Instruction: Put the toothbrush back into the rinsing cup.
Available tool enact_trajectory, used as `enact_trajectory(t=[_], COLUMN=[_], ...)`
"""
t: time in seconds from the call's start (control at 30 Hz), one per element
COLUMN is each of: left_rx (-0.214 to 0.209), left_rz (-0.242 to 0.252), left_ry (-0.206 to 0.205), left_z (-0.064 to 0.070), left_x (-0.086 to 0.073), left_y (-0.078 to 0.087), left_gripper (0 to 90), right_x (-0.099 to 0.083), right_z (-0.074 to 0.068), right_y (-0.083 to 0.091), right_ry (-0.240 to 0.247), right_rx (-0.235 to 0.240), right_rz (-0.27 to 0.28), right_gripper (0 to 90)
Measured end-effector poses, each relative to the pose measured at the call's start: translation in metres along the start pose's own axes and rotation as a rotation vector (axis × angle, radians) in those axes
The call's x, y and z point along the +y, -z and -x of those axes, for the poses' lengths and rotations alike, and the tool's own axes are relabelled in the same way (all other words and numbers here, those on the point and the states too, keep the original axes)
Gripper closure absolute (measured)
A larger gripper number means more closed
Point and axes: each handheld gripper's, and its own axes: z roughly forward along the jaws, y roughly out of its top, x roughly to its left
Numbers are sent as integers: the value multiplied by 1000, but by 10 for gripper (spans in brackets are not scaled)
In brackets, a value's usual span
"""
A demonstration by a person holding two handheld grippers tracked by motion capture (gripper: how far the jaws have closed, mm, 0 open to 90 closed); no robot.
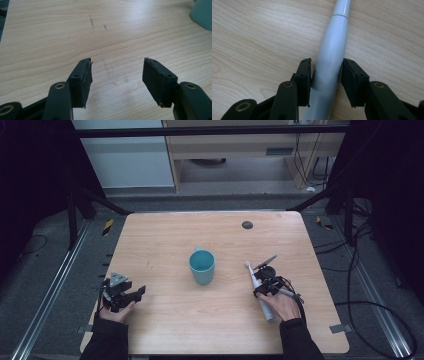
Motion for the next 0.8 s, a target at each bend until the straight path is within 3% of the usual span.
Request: enact_trajectory(t=[0.17,0.53,0.8], left_rx=[0,0,0], left_rz=[-2,-1,1], left_ry=[-2,-1,-1], left_z=[0,0,0], left_x=[0,0,0], left_y=[0,0,0], left_gripper=[400,401,401], right_x=[0,-1,-3], right_z=[-2,-3,-1], right_y=[-3,-2,12], right_ry=[2,-7,-24], right_rx=[2,-8,3], right_rz=[-18,-15,50], right_gripper=[652,662,663])
